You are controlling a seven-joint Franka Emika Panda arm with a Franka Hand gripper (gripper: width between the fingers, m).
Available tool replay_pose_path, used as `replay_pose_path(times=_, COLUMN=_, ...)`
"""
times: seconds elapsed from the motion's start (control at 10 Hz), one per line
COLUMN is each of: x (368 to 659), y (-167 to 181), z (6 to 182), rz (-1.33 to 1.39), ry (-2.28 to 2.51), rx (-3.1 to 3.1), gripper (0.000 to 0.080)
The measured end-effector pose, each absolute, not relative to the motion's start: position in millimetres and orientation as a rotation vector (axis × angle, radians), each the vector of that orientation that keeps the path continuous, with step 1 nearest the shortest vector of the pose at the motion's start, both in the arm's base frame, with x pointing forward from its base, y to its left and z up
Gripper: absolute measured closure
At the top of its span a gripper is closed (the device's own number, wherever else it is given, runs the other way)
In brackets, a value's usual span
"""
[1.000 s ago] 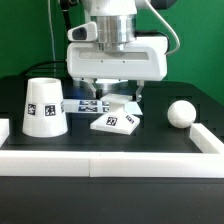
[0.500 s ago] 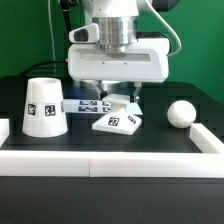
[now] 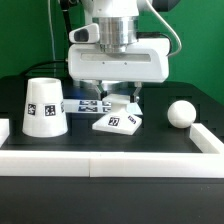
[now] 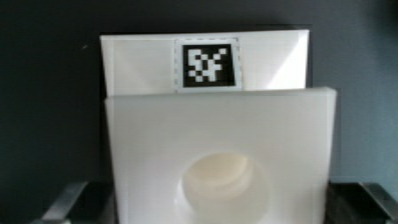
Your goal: Assemble lamp
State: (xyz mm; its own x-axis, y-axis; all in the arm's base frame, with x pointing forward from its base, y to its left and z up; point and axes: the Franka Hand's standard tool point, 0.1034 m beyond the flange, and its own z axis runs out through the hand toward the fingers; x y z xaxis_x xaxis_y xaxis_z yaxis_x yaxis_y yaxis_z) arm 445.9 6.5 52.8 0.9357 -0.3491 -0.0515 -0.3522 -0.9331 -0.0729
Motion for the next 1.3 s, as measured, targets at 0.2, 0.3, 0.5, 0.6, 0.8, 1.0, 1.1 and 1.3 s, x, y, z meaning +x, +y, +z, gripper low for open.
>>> replay_pose_path(times=0.2, x=458.3, y=3.7, z=52.1, rz=0.029, ry=0.383, rx=-3.033, gripper=0.0264)
replay_pose_path(times=0.3, x=470.8, y=2.8, z=51.5, rz=0.007, ry=0.311, rx=-3.039, gripper=0.0262)
replay_pose_path(times=0.5, x=500.0, y=4.7, z=51.8, rz=-0.045, ry=0.188, rx=-3.046, gripper=0.0262)
replay_pose_path(times=0.6, x=516.5, y=8.3, z=52.2, rz=-0.074, ry=0.121, rx=-3.046, gripper=0.0262)
replay_pose_path(times=0.8, x=544.3, y=19.0, z=53.3, rz=-0.116, ry=0.015, rx=-3.041, gripper=0.0262)
replay_pose_path(times=1.0, x=541.9, y=17.4, z=52.8, rz=-0.116, ry=0.024, rx=-3.041, gripper=0.0262)
replay_pose_path(times=1.1, x=542.3, y=17.4, z=52.9, rz=-0.117, ry=0.024, rx=-3.041, gripper=0.0262)
replay_pose_path(times=1.3, x=543.6, y=17.6, z=52.5, rz=-0.126, ry=-0.008, rx=-3.043, gripper=0.0262)
